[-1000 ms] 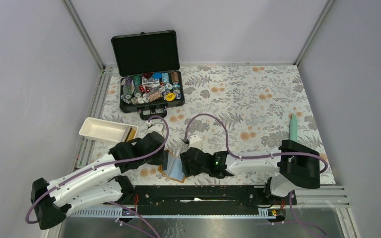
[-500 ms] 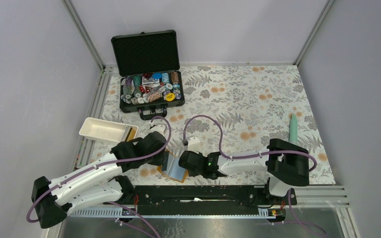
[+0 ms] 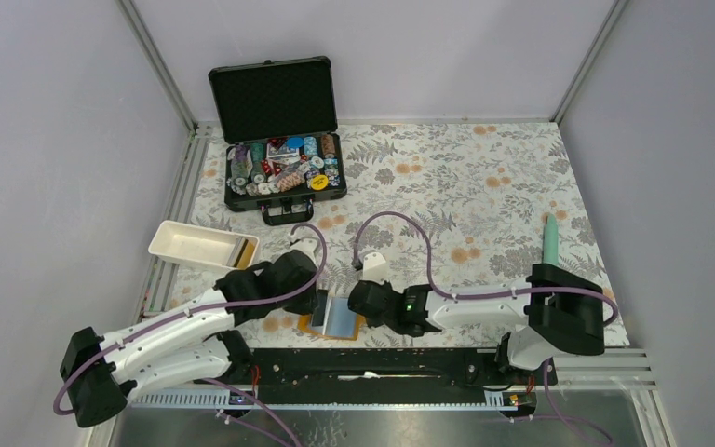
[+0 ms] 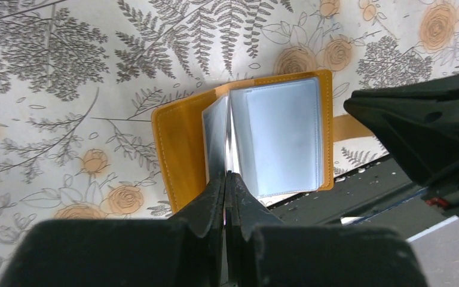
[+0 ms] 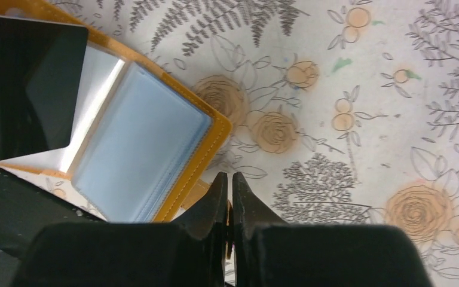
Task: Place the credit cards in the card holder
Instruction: Insert the credit card into the card holder.
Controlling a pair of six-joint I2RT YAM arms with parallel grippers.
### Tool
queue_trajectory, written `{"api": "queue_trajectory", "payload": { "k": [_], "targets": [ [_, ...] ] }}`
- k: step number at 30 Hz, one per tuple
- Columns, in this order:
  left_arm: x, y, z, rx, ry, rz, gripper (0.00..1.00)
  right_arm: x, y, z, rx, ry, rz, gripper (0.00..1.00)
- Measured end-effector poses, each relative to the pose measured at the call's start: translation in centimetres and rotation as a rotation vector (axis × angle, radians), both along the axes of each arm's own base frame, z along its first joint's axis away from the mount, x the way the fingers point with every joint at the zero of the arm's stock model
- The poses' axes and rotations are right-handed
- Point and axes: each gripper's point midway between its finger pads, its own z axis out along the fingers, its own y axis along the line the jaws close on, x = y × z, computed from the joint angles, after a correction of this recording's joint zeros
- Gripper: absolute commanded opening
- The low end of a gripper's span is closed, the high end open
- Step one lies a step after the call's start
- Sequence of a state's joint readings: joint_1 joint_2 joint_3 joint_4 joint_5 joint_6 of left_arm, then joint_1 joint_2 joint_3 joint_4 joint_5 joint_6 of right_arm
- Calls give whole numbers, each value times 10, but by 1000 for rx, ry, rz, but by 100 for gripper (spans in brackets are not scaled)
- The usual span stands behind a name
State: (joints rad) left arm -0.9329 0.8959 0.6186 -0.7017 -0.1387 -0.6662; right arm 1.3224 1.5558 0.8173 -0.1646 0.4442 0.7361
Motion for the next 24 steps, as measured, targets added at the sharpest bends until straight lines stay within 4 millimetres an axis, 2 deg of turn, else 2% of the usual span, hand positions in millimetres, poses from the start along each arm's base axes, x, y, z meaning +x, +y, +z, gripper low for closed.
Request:
{"api": "queue_trajectory", "payload": {
  "k": [10, 17, 24],
  "targets": [
    [-9, -19, -15, -214, 19, 51, 0, 9, -34, -10, -3, 2, 23, 0],
    [-12, -26, -15, -347, 24, 98, 0, 10, -40, -13, 25, 20, 26, 0],
    [-16, -32, -18, -405, 52, 108, 0, 10, -39, -13, 34, 28, 33, 0]
  ]
}}
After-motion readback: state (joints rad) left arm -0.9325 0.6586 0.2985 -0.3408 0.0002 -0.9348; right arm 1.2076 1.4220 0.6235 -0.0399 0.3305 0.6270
